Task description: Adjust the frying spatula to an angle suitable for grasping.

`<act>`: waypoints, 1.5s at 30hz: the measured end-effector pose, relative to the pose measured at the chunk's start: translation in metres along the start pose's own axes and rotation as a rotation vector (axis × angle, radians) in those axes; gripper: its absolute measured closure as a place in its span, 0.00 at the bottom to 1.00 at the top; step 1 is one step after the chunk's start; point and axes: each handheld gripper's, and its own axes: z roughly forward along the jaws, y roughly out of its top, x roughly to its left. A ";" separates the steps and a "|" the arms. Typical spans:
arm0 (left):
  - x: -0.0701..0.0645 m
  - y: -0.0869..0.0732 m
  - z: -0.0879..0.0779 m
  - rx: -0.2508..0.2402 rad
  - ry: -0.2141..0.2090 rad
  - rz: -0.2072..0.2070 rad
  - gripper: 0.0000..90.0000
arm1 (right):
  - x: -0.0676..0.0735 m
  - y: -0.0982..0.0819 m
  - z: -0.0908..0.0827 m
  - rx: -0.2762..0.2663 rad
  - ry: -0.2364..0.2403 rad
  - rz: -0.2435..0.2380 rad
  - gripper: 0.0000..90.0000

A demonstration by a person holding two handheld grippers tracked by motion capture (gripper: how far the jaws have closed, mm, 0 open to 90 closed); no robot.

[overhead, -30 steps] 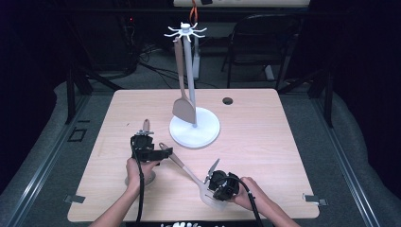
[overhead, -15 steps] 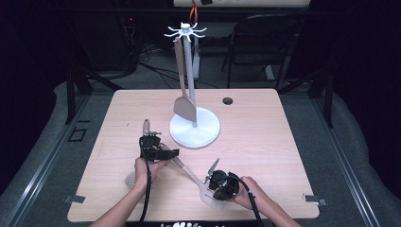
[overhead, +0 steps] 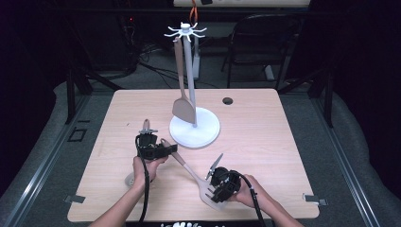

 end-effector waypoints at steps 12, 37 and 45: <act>-0.009 0.004 -0.010 -0.053 -0.033 0.030 0.60 | -0.006 0.023 0.000 -0.254 -0.124 0.101 0.63; -0.023 -0.002 -0.018 -0.117 -0.114 -0.014 0.56 | -0.005 0.030 0.009 -0.345 -0.129 0.146 0.84; -0.029 -0.006 -0.015 -0.128 -0.183 -0.009 0.55 | -0.006 0.029 0.000 -0.376 -0.148 0.176 0.85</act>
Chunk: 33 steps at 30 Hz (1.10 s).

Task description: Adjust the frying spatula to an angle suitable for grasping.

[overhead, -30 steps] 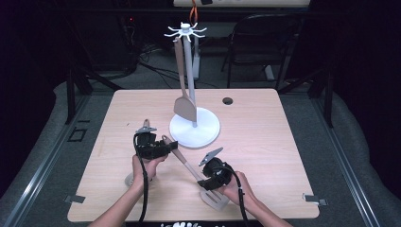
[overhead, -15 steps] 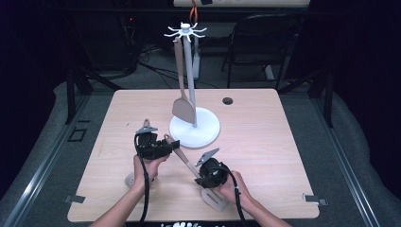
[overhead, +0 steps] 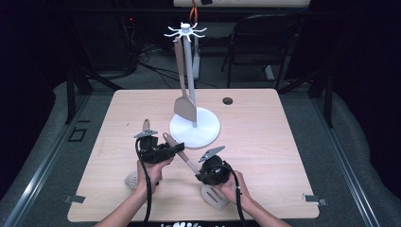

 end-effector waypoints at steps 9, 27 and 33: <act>-0.017 -0.013 0.014 0.027 -0.017 0.043 0.64 | 0.002 0.002 -0.007 -0.044 -0.017 0.012 0.86; -0.030 -0.019 0.021 0.009 -0.058 0.113 0.77 | -0.001 0.003 -0.016 -0.110 -0.034 0.076 0.86; -0.033 -0.013 0.016 -0.019 -0.135 0.121 0.83 | 0.002 0.007 -0.023 -0.150 -0.025 0.056 0.84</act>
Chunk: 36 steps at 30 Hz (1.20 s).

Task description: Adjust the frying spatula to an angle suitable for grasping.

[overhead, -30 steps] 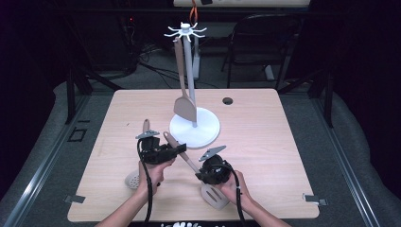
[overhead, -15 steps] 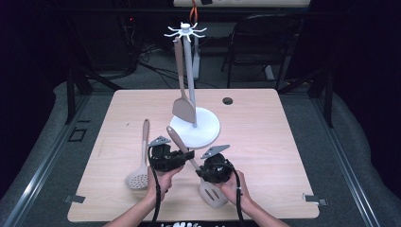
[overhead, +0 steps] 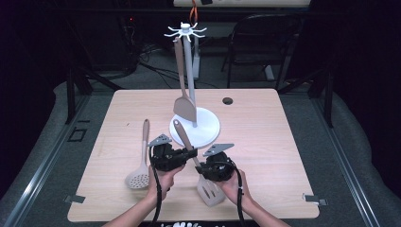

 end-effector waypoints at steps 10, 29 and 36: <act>-0.007 0.015 -0.015 -0.043 -0.040 0.074 0.86 | -0.002 0.004 -0.012 -0.019 0.030 -0.034 0.69; -0.002 0.035 -0.022 -0.012 -0.049 0.170 0.86 | -0.038 -0.007 -0.030 0.058 -0.087 -0.029 0.15; 0.000 0.044 -0.019 0.001 -0.072 0.186 0.86 | -0.061 -0.013 -0.027 0.145 -0.154 -0.068 0.03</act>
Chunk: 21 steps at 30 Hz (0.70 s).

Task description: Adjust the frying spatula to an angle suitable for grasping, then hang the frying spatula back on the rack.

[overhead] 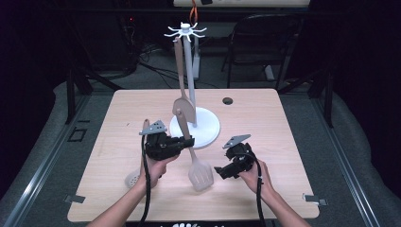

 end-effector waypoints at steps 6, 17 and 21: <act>0.005 0.011 -0.001 0.014 -0.010 0.016 0.86 | -0.009 -0.002 0.001 0.028 -0.023 0.006 0.00; 0.007 0.040 -0.008 0.024 0.000 0.084 0.86 | -0.017 -0.004 0.005 0.055 -0.037 0.007 0.00; 0.007 0.051 -0.007 0.028 0.003 0.105 0.86 | -0.017 -0.005 0.005 0.055 -0.035 0.007 0.00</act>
